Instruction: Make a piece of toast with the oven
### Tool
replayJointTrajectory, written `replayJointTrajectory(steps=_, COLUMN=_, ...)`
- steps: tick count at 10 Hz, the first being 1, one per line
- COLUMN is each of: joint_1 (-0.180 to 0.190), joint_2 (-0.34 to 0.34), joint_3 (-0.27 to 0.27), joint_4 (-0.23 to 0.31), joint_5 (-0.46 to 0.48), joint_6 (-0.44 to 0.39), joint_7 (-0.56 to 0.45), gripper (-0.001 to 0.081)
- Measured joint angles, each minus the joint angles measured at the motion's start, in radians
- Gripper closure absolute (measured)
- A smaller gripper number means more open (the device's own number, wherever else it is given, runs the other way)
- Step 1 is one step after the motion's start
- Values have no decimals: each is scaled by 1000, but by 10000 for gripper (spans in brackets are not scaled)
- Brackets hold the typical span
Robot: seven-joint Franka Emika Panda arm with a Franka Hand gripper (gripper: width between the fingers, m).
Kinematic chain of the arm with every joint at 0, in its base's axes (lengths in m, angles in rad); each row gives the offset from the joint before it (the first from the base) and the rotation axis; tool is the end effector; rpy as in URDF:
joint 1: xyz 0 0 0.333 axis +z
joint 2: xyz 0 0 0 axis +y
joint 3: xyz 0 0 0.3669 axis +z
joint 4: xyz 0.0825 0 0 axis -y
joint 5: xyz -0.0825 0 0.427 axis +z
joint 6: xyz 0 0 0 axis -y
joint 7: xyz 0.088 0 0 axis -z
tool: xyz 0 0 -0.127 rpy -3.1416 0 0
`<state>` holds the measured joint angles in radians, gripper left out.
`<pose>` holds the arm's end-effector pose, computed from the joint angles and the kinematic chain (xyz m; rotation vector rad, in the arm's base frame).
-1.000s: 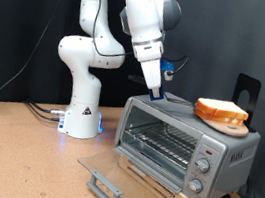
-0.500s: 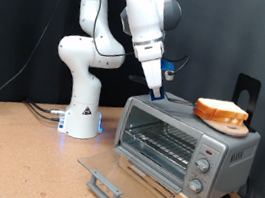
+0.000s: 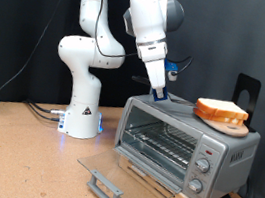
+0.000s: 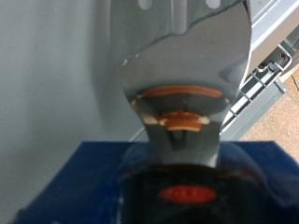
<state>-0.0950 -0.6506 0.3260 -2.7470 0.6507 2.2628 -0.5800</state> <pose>0.3565 0.1024 0.4127 -2.7779 -0.5367 -0.3359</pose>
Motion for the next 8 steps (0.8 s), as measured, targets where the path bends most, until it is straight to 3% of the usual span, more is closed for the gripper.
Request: replayJointTrajectory(steps=8, joint_1=2, joint_2=67, joint_3=62, joint_4=17, joint_5=58, joint_6=81, joint_7=31, gripper=411)
